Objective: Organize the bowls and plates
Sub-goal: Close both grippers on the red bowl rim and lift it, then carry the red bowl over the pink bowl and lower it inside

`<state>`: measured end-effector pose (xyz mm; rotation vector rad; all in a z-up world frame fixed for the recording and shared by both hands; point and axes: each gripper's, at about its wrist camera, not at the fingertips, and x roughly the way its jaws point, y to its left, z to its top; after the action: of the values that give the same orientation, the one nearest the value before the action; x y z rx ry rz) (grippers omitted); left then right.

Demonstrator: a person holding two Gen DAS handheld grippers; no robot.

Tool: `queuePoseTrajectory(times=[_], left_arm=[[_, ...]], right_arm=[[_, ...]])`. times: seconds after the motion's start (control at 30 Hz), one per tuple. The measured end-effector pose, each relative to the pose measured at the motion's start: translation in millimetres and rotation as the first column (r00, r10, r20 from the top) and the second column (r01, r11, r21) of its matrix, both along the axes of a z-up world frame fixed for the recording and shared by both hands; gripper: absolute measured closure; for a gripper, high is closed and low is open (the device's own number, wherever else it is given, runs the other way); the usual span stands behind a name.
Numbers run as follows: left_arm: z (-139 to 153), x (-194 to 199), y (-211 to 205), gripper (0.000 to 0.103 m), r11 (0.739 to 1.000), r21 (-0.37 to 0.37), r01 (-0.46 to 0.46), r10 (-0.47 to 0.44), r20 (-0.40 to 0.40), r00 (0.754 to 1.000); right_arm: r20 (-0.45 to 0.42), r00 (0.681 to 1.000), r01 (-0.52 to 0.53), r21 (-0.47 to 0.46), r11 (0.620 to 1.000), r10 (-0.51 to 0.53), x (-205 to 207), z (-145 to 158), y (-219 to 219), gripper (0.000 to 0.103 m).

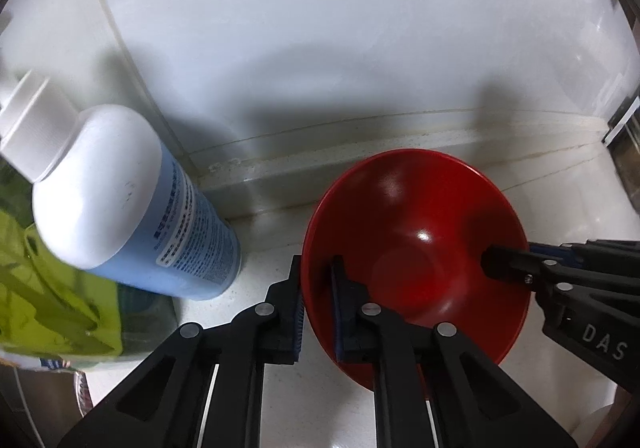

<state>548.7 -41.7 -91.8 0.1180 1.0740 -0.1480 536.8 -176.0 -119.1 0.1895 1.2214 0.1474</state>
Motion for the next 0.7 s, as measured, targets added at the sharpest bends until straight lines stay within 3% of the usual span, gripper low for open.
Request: queuePoseTrajectory(times=[0.37,0.7], left_arm=[[30,-28,8,0.091,0.999,-0.039,-0.008,0.009,0.015,1.0],[62,-73,6,0.09,0.995,-0.099,0.023,-0.017,0.065,0.998]], right_arm=[[0.013,1.0,0.014,0.018,1.0,-0.014,-17,20,-14,0.091],[0.076,0.996,0.034,0.018,0.999,-0.035,-78,45,-12,0.091]])
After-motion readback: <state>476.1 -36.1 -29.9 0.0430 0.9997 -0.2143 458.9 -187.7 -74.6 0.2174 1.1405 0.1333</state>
